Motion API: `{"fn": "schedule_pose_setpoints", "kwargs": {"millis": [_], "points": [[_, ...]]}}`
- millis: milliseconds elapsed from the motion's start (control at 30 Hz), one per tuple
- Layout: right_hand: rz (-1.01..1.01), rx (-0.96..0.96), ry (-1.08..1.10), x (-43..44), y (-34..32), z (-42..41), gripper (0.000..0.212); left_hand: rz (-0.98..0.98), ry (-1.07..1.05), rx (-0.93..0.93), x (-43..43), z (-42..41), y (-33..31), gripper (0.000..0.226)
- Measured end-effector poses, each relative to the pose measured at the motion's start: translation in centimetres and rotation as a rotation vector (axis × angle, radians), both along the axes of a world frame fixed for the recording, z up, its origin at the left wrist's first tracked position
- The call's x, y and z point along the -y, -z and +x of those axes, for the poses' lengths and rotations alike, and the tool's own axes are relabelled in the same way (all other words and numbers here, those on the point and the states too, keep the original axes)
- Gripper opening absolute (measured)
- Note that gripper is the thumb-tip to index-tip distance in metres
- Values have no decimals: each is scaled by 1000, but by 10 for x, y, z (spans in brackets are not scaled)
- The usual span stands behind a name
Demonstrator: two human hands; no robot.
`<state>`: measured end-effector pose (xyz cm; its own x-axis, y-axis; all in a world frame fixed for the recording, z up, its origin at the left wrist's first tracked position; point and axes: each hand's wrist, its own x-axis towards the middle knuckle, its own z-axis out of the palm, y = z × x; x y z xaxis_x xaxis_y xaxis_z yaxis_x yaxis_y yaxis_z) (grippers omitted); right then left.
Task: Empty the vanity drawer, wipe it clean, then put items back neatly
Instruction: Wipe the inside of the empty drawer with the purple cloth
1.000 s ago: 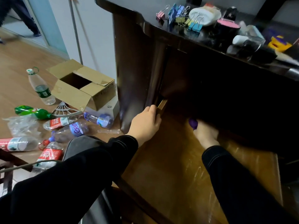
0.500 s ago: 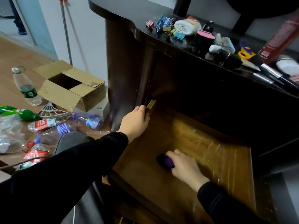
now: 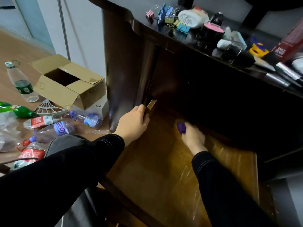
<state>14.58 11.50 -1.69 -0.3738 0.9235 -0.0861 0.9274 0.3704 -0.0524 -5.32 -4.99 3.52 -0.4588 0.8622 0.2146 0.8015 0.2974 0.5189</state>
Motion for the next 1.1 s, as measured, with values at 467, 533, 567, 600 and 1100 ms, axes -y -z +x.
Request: {"fn": "schedule_pose_setpoints", "kwargs": {"millis": [467, 533, 567, 600, 1100], "points": [[-224, 79, -372, 110, 5, 39, 55, -6, 6, -9, 5, 3, -3, 27], [-159, 66, -300, 79, 3, 23, 58, -2, 6, -11, 3, 1, 0, 26], [-125, 51, -244, 63, 2, 14, 59, 1, 9, -11, 3, 0, 1, 26], [-96, 36, -182, 46, 0, 4, 60, 1, 13, -10, 2, 0, 1, 25], [-79, 85, -171, 68, 1, 16, 54, -33, 14, -17, 5, 3, -8, 25]]}}
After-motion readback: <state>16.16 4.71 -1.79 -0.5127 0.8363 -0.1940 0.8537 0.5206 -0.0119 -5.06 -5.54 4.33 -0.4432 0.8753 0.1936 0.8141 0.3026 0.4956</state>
